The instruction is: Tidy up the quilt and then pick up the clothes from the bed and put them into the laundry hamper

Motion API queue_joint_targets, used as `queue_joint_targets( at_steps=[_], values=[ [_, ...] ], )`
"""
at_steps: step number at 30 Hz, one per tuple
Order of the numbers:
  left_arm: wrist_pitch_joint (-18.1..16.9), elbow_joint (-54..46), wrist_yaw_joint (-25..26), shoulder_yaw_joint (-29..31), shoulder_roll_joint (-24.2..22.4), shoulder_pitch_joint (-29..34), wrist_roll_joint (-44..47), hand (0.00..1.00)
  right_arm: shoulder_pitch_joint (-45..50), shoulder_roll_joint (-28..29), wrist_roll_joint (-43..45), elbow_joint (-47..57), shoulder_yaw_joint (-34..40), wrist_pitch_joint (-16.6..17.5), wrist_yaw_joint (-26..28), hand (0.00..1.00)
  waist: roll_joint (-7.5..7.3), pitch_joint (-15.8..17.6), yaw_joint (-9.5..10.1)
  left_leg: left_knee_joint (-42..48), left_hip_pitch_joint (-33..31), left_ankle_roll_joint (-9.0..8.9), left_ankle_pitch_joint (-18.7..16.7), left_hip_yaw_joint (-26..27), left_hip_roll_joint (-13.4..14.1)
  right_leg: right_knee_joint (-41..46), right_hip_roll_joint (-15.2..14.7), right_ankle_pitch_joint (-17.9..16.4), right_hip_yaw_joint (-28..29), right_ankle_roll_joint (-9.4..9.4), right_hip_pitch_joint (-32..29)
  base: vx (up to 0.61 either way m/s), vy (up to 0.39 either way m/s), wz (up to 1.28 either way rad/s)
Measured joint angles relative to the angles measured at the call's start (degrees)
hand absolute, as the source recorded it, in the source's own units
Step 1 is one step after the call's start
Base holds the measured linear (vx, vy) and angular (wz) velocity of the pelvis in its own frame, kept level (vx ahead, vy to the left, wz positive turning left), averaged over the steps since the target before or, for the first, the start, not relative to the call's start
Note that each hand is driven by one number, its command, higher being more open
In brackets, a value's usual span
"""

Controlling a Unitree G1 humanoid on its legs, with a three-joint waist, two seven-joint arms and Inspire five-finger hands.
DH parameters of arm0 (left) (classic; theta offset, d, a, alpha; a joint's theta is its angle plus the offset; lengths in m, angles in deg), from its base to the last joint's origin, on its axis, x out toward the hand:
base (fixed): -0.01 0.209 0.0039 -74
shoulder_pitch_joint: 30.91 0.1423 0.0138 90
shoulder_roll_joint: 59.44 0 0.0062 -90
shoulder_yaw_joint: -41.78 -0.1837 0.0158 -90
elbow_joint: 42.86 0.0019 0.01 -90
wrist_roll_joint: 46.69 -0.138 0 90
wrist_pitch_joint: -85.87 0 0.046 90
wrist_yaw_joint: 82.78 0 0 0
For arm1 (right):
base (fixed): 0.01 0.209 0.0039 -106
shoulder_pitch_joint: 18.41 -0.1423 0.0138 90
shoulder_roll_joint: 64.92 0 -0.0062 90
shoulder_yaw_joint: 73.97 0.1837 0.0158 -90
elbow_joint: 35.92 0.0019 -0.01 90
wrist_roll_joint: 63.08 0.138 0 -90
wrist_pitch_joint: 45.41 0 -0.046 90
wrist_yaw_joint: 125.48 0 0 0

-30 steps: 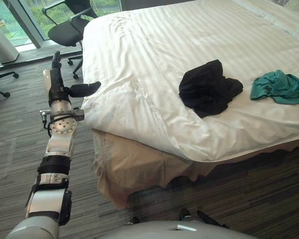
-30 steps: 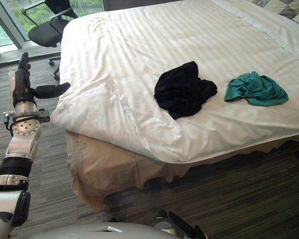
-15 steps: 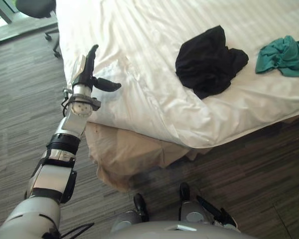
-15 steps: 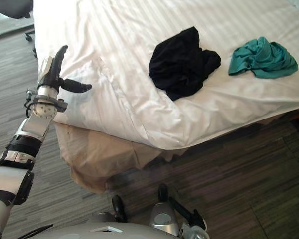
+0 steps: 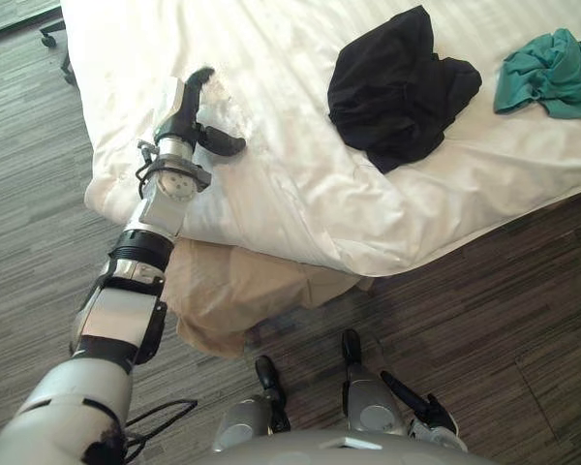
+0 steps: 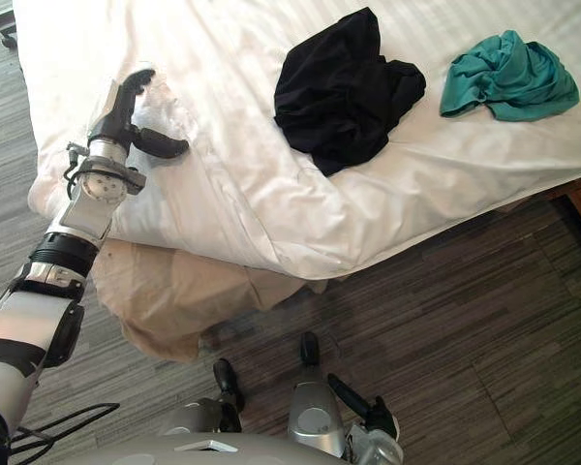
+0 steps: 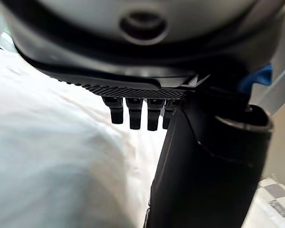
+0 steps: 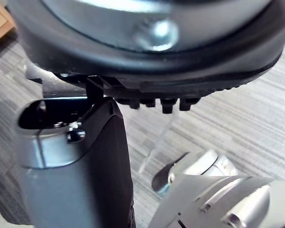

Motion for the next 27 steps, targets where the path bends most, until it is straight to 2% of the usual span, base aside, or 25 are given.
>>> queue_joint_targets(
  at_steps=[6, 11, 14, 17, 21, 23, 24, 27],
  values=[
    [0.34, 2.38, -4.14, 0.24, -1.33, -0.06, -2.21, 0.0, 0.65, -0.37, 0.13, 0.42, -1.15, -0.01, -0.37, 1.0, -0.16, 0.59, 1.58, 0.49, 0.18, -0.01, 0.0, 0.29, 0.43, 0.85, 0.08, 0.0, -0.22, 0.01, 0.19, -0.01, -0.011, 0.03],
    [0.72, 5.23, -6.12, 0.24, -1.73, 0.44, -2.16, 0.0, 0.62, -0.51, 0.12, 0.18, -1.13, -0.11, 0.03, 1.0, -0.06, 0.64, 1.52, 1.47, 1.75, -0.09, -0.05, 0.18, 0.76, 1.81, -0.03, 0.0, -1.52, 0.0, 2.21, -0.01, -0.013, 0.08],
    [0.86, 4.51, -6.35, 0.23, -1.6, 2.42, -1.89, 0.0, 0.58, -0.68, 0.1, -0.13, -1.06, -0.15, 0.54, 1.0, 0.07, 0.59, 1.49, 1.5, 3.06, -0.2, -0.12, -0.27, 0.77, 1.8, -0.05, -0.01, -2.13, 0.01, 3.75, -0.02, -0.008, 0.06],
    [0.45, 0.31, -6.35, 0.23, -0.5, 7.2, -0.56, 0.0, 0.46, -0.74, 0.07, -0.34, -0.84, -0.24, 0.84, 1.0, 0.23, 0.49, 1.39, 1.5, 3.28, -0.2, -0.11, -1.18, 0.78, 1.77, -0.06, -0.01, -3.06, 0.01, 4.23, -0.05, -0.018, 0.08],
    [-0.04, -13.52, -6.4, 1.98, 1.89, 19.99, 4.98, 0.0, 0.35, -0.83, 0.06, -0.89, -0.48, -0.43, 1.32, 1.0, 0.45, 0.4, 1.47, 1.5, 4.29, -0.24, -0.09, -2.7, 0.83, 1.32, -0.04, -0.03, -4.66, 0.02, 6.09, -0.04, -0.018, 0.15],
    [-0.21, -23.81, -6.4, 5.07, 1.85, 29.84, 8.26, 0.0, 0.37, -1.23, -0.22, -1.41, -0.51, -0.55, 1.54, 1.0, 0.76, 0.2, 1.92, 1.46, 5.27, -0.23, -0.09, -4.19, 0.84, 0.56, -0.03, -0.03, -6.04, 0.02, 8.24, -0.05, -0.012, 0.31],
    [-0.27, -26.17, -6.41, 6.0, 1.83, 32.32, 9.33, 0.0, 0.39, -1.39, -0.41, -1.62, -0.5, -0.6, 1.59, 1.0, 0.86, 0.13, 2.19, 1.46, 5.39, -0.25, -0.07, -4.49, 0.87, 0.54, 0.0, -0.03, -6.27, 0.02, 8.52, -0.06, -0.006, 0.24],
    [-0.64, -35.95, -6.8, 12.98, -0.36, 45.5, 13.69, 0.0, 1.14, -2.44, -0.98, -2.72, -0.48, -1.68, 1.94, 1.0, 1.12, -1.22, 4.81, 1.09, 5.31, -0.23, 0.36, -5.46, 0.69, -0.54, 0.0, -0.03, -7.25, 0.02, 9.24, -0.07, -0.021, 0.16]
  ],
)
